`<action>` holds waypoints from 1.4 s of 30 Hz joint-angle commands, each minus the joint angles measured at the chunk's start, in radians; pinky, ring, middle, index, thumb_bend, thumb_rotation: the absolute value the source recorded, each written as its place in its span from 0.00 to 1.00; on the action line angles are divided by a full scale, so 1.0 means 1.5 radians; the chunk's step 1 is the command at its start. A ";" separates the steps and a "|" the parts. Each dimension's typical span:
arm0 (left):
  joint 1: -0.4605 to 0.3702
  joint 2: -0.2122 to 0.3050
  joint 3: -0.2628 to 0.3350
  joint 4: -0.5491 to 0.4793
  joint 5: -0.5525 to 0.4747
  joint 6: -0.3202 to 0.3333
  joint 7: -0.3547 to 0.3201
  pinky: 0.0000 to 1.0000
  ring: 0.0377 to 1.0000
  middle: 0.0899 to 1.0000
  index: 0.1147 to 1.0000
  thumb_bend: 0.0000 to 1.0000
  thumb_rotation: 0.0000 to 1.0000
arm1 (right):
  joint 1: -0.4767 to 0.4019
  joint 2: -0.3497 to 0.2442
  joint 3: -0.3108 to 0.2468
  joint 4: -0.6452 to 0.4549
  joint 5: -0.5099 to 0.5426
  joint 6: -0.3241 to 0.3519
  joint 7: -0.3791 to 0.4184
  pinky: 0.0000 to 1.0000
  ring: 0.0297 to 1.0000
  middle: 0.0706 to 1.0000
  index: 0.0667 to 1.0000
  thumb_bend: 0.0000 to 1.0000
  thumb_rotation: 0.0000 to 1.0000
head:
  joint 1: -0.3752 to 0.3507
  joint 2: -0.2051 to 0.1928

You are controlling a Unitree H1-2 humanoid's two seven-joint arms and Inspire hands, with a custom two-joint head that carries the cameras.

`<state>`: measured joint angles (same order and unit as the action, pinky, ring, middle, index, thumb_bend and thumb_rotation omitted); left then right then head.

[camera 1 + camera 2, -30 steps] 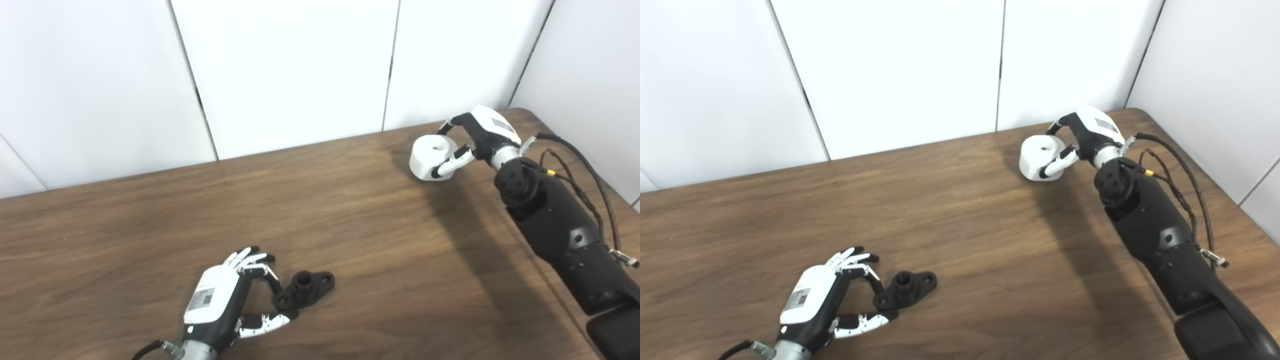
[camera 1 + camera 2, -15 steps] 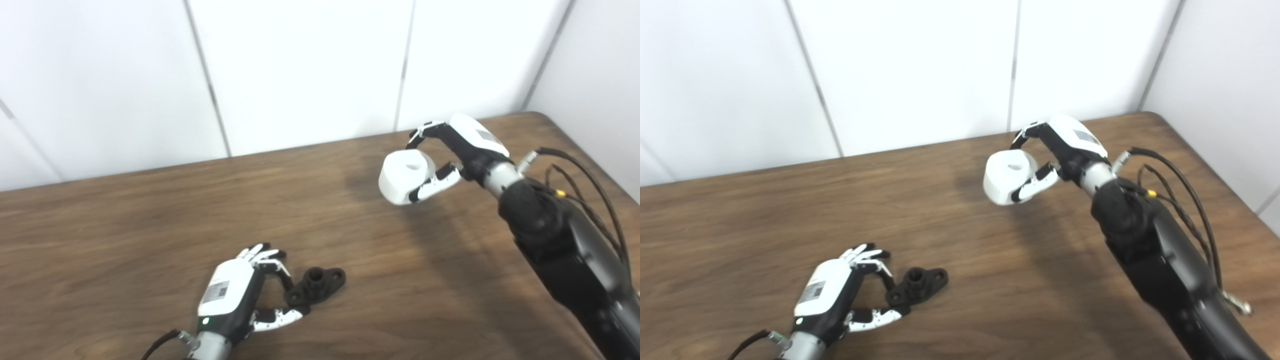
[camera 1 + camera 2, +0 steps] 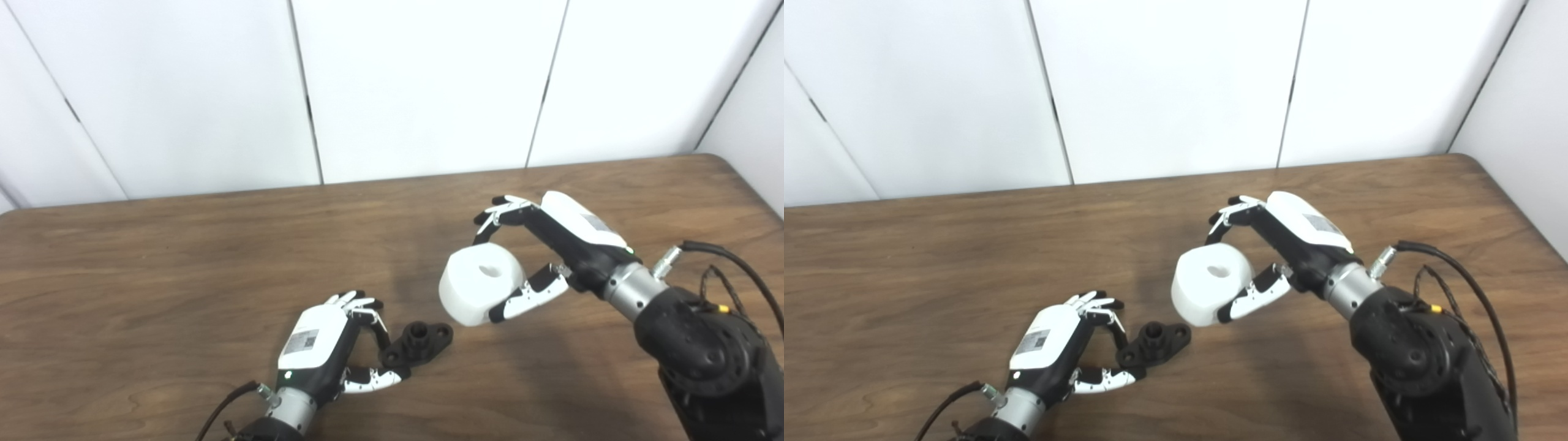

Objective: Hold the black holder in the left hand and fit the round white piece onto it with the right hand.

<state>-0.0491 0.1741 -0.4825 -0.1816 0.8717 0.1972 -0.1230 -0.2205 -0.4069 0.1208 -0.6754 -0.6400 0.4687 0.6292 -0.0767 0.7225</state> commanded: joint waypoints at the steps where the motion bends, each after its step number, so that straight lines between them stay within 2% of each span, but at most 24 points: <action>1: 0.021 0.000 -0.026 0.034 0.003 0.030 -0.069 0.92 0.91 0.80 0.42 0.52 0.05 | -0.012 0.011 -0.011 -0.039 -0.005 0.000 0.013 0.85 0.92 0.78 0.44 0.52 0.14 | 0.000 0.005; 5: 0.017 -0.002 -0.028 0.034 0.007 0.039 -0.074 0.93 0.91 0.80 0.42 0.52 0.05 | -0.011 0.036 -0.019 -0.060 -0.014 0.001 0.046 0.85 0.92 0.78 0.44 0.52 0.14 | 0.002 0.010; 11: 0.012 -0.003 -0.034 0.032 0.011 0.045 -0.079 0.93 0.91 0.80 0.42 0.52 0.05 | -0.012 0.054 -0.014 -0.063 -0.019 0.000 0.058 0.83 0.92 0.78 0.44 0.53 0.14 | 0.002 0.016; 19: 0.014 -0.008 -0.034 0.029 0.010 0.051 -0.079 0.92 0.91 0.79 0.42 0.52 0.05 | -0.017 0.078 -0.001 -0.053 -0.014 -0.003 0.044 0.83 0.92 0.77 0.44 0.52 0.14 | 0.003 0.021; 32: 0.011 -0.014 -0.035 0.030 0.018 0.052 -0.084 0.91 0.90 0.79 0.42 0.52 0.05 | -0.029 0.084 0.028 -0.024 -0.028 -0.010 0.023 0.83 0.91 0.77 0.45 0.52 0.14 | 0.006 0.027; 37: 0.012 -0.016 -0.034 0.024 0.020 0.055 -0.091 0.91 0.91 0.79 0.42 0.52 0.05 | -0.026 0.089 0.037 -0.006 -0.033 -0.015 0.011 0.89 0.91 0.77 0.45 0.52 0.14 | 0.008 0.029; 42: 0.012 -0.018 -0.035 0.021 0.023 0.056 -0.093 0.91 0.91 0.79 0.42 0.52 0.05 | -0.025 0.085 0.044 0.009 -0.033 -0.024 -0.002 0.91 0.91 0.77 0.45 0.52 0.14 | 0.008 0.032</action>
<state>-0.0655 0.1453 -0.4985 -0.1877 0.9110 0.2387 -0.1588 -0.2293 -0.2768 0.1879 -0.6461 -0.6914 0.4637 0.6663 -0.0644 0.7700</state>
